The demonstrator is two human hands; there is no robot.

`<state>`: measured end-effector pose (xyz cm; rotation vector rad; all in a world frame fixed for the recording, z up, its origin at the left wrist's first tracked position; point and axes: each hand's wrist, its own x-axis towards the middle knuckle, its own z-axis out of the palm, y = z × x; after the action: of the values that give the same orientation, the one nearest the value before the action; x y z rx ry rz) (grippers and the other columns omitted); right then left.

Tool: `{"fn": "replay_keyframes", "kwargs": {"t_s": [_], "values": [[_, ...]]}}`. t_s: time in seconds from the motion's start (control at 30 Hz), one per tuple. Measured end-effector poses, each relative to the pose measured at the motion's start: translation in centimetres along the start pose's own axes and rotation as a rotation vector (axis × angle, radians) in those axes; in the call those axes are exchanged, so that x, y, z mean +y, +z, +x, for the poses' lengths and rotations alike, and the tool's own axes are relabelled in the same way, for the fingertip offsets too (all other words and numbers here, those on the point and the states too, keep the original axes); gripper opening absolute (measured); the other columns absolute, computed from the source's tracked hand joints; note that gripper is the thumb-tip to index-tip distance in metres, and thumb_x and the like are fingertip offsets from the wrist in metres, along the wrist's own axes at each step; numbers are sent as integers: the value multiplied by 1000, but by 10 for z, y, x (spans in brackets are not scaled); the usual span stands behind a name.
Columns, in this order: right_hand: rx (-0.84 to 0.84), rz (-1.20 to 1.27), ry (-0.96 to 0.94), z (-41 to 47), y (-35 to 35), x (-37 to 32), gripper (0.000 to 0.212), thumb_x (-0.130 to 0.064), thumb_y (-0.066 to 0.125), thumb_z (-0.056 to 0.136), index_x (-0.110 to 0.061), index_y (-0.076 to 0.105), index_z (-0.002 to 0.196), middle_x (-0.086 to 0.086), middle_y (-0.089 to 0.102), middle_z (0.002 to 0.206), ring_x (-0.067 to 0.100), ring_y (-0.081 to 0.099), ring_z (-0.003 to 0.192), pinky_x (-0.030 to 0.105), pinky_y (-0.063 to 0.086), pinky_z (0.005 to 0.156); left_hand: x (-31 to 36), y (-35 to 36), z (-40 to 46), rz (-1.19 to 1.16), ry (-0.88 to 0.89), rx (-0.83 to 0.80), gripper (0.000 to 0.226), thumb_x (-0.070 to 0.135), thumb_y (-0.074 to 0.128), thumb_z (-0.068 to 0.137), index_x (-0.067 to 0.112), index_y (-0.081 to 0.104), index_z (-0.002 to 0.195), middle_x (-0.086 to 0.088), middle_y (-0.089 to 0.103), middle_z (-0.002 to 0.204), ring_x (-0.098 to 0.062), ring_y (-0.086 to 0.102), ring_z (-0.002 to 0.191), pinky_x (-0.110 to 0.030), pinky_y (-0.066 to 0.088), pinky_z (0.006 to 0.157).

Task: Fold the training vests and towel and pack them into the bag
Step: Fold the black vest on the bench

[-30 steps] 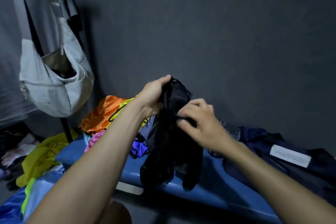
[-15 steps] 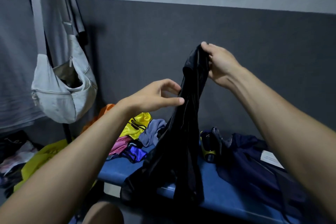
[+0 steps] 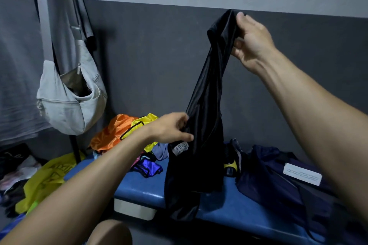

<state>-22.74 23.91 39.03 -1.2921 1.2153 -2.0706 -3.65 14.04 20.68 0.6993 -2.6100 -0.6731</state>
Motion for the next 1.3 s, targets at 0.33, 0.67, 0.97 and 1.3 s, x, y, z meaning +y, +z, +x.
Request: {"fn": "replay_keyframes", "kwargs": {"t_s": [0.33,0.67,0.97,1.3], "values": [[215,-93,57,5,-59,7,46,-29,69,97,-16,58,139,-3,75,97,13,72,78,29,56,69,-37,-55,3,-563,-197,181,28,-5,50,96,15,67,86,-10,64,77,-19,57,66,-29,48,63],[378,55,93,-14,-108,35,27,-11,63,100,-11,68,126,5,74,106,19,73,92,33,62,73,12,-165,21,69,-93,665,8,21,71,86,22,75,80,10,72,72,-6,66,72,-22,44,65],[395,45,28,-14,-121,32,32,-19,49,108,-21,63,137,-3,73,120,6,71,82,23,58,64,-17,-177,14,114,-292,507,10,21,68,93,19,77,96,-3,69,88,-19,62,78,-25,45,71],[252,158,96,-8,-117,41,24,-11,45,107,-14,68,105,3,74,100,16,73,92,29,60,80,-2,-169,-4,-817,-257,124,19,13,51,100,9,69,100,-3,73,79,-13,71,61,-24,58,57]]}}
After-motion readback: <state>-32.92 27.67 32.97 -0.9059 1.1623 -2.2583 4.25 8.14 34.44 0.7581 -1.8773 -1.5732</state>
